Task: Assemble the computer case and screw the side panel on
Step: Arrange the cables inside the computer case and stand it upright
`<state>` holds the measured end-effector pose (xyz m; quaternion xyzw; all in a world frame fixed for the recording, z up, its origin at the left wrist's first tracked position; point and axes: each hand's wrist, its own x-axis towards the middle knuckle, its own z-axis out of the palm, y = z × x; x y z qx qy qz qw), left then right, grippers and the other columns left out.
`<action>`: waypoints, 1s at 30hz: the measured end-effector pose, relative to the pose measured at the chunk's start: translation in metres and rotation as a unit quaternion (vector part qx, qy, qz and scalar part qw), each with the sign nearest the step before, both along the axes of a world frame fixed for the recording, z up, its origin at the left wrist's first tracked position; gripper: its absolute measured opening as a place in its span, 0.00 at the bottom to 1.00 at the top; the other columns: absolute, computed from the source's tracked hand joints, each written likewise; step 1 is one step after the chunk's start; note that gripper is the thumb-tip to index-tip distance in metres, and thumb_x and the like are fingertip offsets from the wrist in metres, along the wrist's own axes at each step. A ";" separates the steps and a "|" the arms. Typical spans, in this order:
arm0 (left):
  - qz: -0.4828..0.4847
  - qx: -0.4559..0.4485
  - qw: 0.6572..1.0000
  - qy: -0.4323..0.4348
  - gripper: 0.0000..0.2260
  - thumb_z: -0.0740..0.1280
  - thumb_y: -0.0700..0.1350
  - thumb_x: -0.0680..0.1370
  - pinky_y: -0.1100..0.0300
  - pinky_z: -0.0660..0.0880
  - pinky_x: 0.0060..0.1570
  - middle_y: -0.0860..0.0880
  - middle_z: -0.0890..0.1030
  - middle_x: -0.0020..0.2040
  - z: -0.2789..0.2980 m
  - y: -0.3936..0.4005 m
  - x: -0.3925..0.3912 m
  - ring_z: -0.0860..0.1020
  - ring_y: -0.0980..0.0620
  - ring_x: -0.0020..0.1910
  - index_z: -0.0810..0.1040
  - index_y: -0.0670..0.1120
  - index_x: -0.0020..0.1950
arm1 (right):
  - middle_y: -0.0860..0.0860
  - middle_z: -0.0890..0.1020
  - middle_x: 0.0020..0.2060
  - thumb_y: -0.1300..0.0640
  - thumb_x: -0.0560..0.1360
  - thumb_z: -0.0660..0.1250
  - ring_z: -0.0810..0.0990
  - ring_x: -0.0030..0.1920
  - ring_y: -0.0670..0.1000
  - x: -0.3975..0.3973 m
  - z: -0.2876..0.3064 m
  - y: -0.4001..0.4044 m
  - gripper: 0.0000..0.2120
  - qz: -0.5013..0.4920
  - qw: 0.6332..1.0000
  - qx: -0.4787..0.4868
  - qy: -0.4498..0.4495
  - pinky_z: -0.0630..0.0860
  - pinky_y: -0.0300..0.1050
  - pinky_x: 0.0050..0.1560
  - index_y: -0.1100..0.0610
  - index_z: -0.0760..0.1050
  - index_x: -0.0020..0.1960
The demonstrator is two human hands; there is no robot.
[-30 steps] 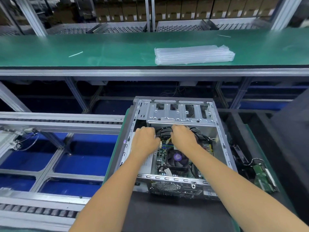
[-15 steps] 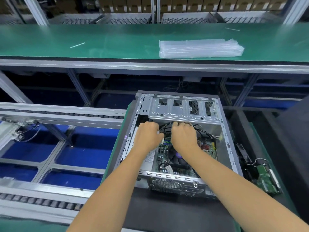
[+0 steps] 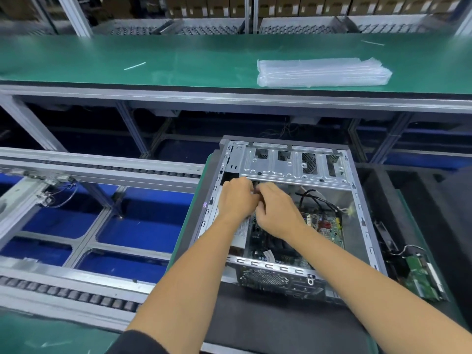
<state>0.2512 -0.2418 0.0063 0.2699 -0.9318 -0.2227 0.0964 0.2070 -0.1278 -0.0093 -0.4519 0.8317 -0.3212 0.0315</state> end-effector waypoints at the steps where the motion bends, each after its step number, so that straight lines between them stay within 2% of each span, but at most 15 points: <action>1: 0.004 0.006 1.000 0.003 0.12 0.65 0.42 0.68 0.57 0.67 0.31 0.49 0.70 0.23 -0.001 0.001 0.001 0.71 0.46 0.29 0.69 0.44 0.25 | 0.55 0.78 0.49 0.63 0.74 0.63 0.77 0.45 0.53 0.000 -0.001 0.000 0.18 0.008 0.993 0.015 -0.116 0.75 0.49 0.45 0.59 0.71 0.63; 3: 0.009 0.018 1.000 0.006 0.11 0.67 0.43 0.68 0.55 0.71 0.35 0.47 0.73 0.24 -0.003 0.001 0.001 0.75 0.45 0.30 0.73 0.42 0.26 | 0.55 0.78 0.55 0.59 0.74 0.65 0.78 0.49 0.51 -0.003 -0.003 0.003 0.25 0.048 0.941 0.037 -0.333 0.75 0.47 0.49 0.51 0.64 0.69; 4: 0.009 0.023 1.000 0.005 0.10 0.67 0.42 0.68 0.55 0.72 0.35 0.46 0.75 0.25 -0.004 0.001 0.000 0.76 0.45 0.30 0.75 0.41 0.27 | 0.54 0.78 0.57 0.56 0.73 0.67 0.77 0.52 0.50 -0.006 -0.004 0.004 0.26 0.068 0.910 0.037 -0.407 0.74 0.46 0.53 0.49 0.63 0.69; 6: 0.009 0.039 0.999 0.006 0.09 0.68 0.42 0.66 0.57 0.72 0.29 0.45 0.77 0.26 -0.004 -0.001 -0.001 0.75 0.47 0.27 0.76 0.40 0.27 | 0.51 0.75 0.61 0.51 0.73 0.69 0.77 0.56 0.48 -0.013 -0.007 0.006 0.31 0.095 0.878 0.052 -0.466 0.75 0.45 0.59 0.49 0.61 0.72; 9: 0.010 0.050 0.999 0.011 0.09 0.69 0.42 0.66 0.60 0.71 0.25 0.46 0.78 0.25 -0.005 -0.004 -0.001 0.76 0.50 0.27 0.77 0.41 0.26 | 0.47 0.73 0.61 0.52 0.78 0.69 0.79 0.57 0.45 -0.019 -0.012 0.000 0.34 0.119 0.866 0.101 -0.474 0.78 0.36 0.56 0.51 0.53 0.77; 12: 0.011 0.049 0.999 0.020 0.10 0.72 0.43 0.66 0.63 0.71 0.27 0.50 0.78 0.26 -0.008 -0.006 -0.004 0.76 0.54 0.27 0.76 0.47 0.26 | 0.43 0.72 0.60 0.53 0.80 0.67 0.79 0.51 0.38 -0.023 -0.016 -0.003 0.35 0.121 0.857 0.118 -0.487 0.77 0.29 0.47 0.53 0.50 0.78; 15: 0.017 0.045 0.999 0.022 0.10 0.73 0.44 0.65 0.64 0.72 0.26 0.51 0.78 0.25 -0.010 -0.005 -0.006 0.77 0.54 0.27 0.76 0.47 0.25 | 0.43 0.75 0.48 0.53 0.79 0.68 0.78 0.36 0.32 -0.026 -0.024 -0.005 0.29 0.111 0.871 0.107 -0.466 0.72 0.27 0.36 0.55 0.58 0.74; 18: 0.023 0.049 0.998 0.024 0.09 0.73 0.43 0.65 0.61 0.73 0.23 0.49 0.77 0.23 -0.009 -0.007 -0.009 0.77 0.53 0.26 0.78 0.44 0.26 | 0.43 0.75 0.39 0.55 0.79 0.68 0.74 0.30 0.35 -0.029 -0.026 -0.007 0.13 0.115 0.867 0.071 -0.480 0.70 0.28 0.33 0.52 0.67 0.60; 20: 0.027 0.051 0.998 0.026 0.09 0.73 0.43 0.65 0.58 0.76 0.24 0.47 0.78 0.24 -0.006 -0.008 -0.011 0.79 0.50 0.27 0.79 0.42 0.26 | 0.44 0.75 0.37 0.56 0.80 0.67 0.73 0.32 0.37 -0.032 -0.025 -0.010 0.09 0.130 0.862 0.064 -0.485 0.73 0.31 0.35 0.50 0.68 0.57; 22: 0.032 0.051 0.998 0.029 0.09 0.72 0.43 0.65 0.56 0.76 0.25 0.46 0.78 0.24 -0.005 -0.009 -0.012 0.79 0.49 0.27 0.79 0.42 0.26 | 0.47 0.76 0.47 0.54 0.80 0.67 0.77 0.44 0.41 -0.034 -0.025 -0.012 0.13 0.127 0.861 0.071 -0.488 0.79 0.36 0.48 0.49 0.67 0.61; 23: 0.036 0.052 0.998 0.029 0.09 0.72 0.43 0.65 0.57 0.76 0.24 0.46 0.78 0.24 -0.005 -0.009 -0.012 0.79 0.50 0.26 0.78 0.42 0.26 | 0.48 0.75 0.52 0.54 0.80 0.67 0.78 0.52 0.44 -0.035 -0.026 -0.012 0.15 0.123 0.859 0.077 -0.490 0.80 0.40 0.55 0.48 0.65 0.63; 25: 0.043 0.053 0.997 0.031 0.09 0.73 0.44 0.65 0.57 0.76 0.24 0.47 0.78 0.24 -0.005 -0.008 -0.013 0.79 0.50 0.26 0.78 0.42 0.26 | 0.46 0.74 0.59 0.53 0.80 0.67 0.78 0.61 0.49 -0.035 -0.027 -0.013 0.22 0.114 0.857 0.080 -0.496 0.77 0.41 0.60 0.50 0.60 0.69; 27: 0.043 0.056 0.997 0.032 0.09 0.73 0.44 0.65 0.58 0.76 0.24 0.47 0.78 0.23 -0.005 -0.008 -0.013 0.78 0.51 0.25 0.79 0.42 0.26 | 0.45 0.75 0.59 0.54 0.80 0.67 0.78 0.61 0.49 -0.035 -0.026 -0.012 0.25 0.110 0.858 0.087 -0.493 0.77 0.40 0.59 0.50 0.56 0.70; 30: 0.040 0.058 0.997 0.027 0.09 0.72 0.43 0.66 0.58 0.76 0.23 0.48 0.77 0.22 -0.006 -0.008 -0.014 0.78 0.52 0.24 0.79 0.43 0.26 | 0.46 0.76 0.50 0.55 0.81 0.66 0.83 0.52 0.42 -0.037 -0.023 -0.012 0.19 0.113 0.865 0.100 -0.479 0.79 0.34 0.52 0.49 0.60 0.66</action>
